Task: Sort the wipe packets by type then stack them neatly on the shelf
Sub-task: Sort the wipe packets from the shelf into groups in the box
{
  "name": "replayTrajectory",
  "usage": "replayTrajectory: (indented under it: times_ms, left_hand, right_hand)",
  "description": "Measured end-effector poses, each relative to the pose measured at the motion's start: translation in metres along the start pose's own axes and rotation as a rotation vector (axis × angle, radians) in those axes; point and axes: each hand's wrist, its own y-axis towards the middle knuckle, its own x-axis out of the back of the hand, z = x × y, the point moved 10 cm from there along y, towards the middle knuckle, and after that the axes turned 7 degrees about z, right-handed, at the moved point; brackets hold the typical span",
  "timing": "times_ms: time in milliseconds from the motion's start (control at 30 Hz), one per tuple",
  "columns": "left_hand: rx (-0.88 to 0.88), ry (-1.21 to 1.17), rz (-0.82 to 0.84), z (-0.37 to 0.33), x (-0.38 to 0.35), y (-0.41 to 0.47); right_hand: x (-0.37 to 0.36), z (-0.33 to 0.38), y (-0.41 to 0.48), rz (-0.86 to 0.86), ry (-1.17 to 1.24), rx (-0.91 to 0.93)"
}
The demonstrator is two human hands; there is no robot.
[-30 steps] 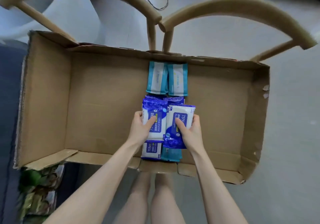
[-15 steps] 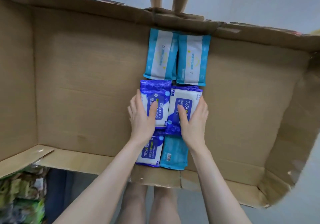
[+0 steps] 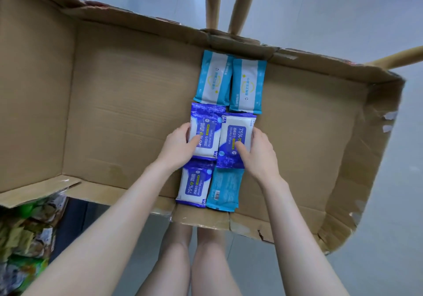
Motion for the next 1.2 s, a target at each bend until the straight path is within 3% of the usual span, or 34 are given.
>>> replayTrajectory:
  times_ms: [167, 500, 667, 833, 1033, 1200]
  left_hand:
    - [-0.106, 0.147, -0.093, -0.025, 0.034, -0.076]
    - [-0.202, 0.039, -0.494, -0.011, 0.121, -0.329]
    - [-0.149, -0.03, -0.739, 0.052, 0.147, -0.459]
    - [-0.051, -0.106, -0.922, 0.153, 0.128, -0.584]
    - [0.078, -0.231, -1.066, 0.265, 0.095, -0.71]
    - [0.117, -0.272, -1.284, 0.312, 0.118, -0.804]
  right_hand:
    - [0.023, 0.056, -0.067, -0.02, -0.157, 0.131]
    - [-0.004, 0.22, -0.258, 0.01, -0.272, 0.641]
    - [-0.051, 0.279, -0.357, 0.022, -0.357, 0.903]
    - [-0.136, 0.302, -0.465, 0.12, -0.454, 1.101]
    - [-0.237, 0.316, -0.578, 0.24, -0.517, 1.254]
    - [-0.289, 0.364, -0.659, 0.314, -0.486, 1.397]
